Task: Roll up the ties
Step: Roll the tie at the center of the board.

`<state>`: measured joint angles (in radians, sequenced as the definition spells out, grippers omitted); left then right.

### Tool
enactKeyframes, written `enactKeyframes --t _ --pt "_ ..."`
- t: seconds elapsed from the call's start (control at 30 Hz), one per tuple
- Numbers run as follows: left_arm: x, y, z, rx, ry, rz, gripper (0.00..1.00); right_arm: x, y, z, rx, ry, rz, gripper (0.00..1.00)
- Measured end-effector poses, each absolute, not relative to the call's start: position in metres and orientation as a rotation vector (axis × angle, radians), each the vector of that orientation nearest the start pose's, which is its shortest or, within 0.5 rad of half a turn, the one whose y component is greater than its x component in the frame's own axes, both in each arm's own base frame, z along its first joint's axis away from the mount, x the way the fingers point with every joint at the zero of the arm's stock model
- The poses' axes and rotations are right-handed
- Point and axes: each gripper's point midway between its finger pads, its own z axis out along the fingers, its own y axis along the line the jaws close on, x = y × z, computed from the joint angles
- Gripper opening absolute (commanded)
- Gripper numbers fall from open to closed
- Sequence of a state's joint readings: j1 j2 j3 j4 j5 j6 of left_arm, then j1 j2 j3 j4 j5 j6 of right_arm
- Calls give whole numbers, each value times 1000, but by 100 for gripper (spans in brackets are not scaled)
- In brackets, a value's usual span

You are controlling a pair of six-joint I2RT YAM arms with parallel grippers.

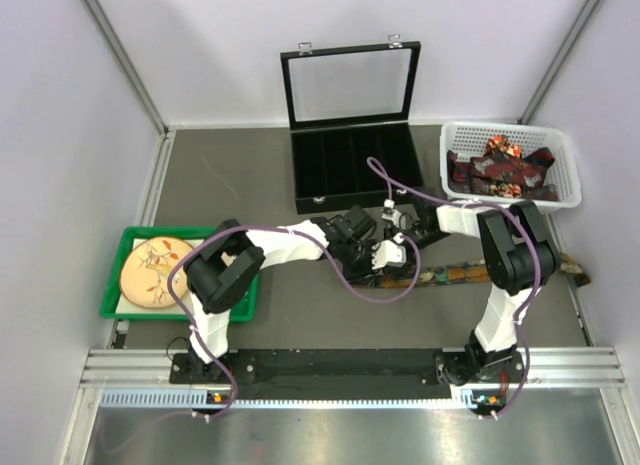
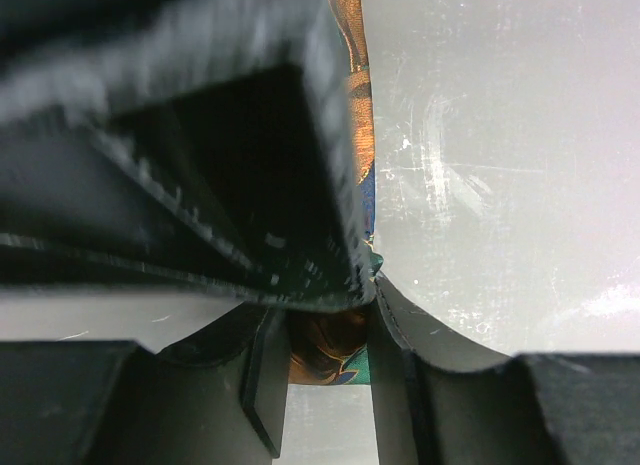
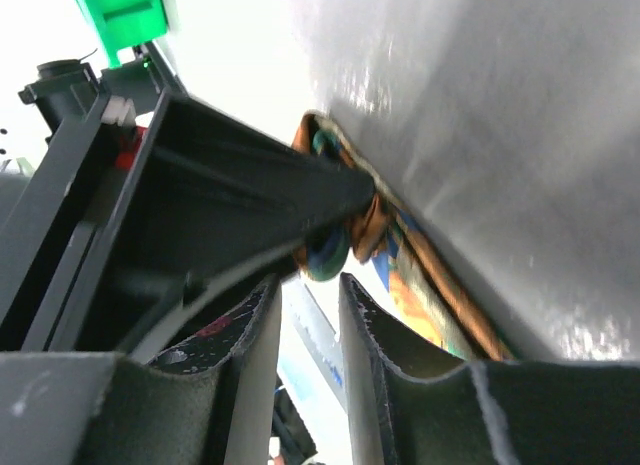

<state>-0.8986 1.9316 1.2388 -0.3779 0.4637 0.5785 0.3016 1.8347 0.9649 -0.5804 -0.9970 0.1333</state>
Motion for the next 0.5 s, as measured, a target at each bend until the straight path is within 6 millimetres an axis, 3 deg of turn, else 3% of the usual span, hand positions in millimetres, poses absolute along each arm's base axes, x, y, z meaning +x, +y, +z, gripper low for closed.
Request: enactKeyframes --t 0.13,0.2,0.33,0.5 --pt "219 -369 22 -2454 -2387 937 39 218 231 46 -329 2823 1554 29" --pt "219 -369 22 -2453 -2385 942 40 219 233 45 -314 2827 1561 24" --pt "218 -370 22 -2452 -2379 953 43 219 234 42 -301 2832 1563 0" --pt "216 -369 22 -2446 -2368 961 61 217 232 33 -292 2864 1542 0"
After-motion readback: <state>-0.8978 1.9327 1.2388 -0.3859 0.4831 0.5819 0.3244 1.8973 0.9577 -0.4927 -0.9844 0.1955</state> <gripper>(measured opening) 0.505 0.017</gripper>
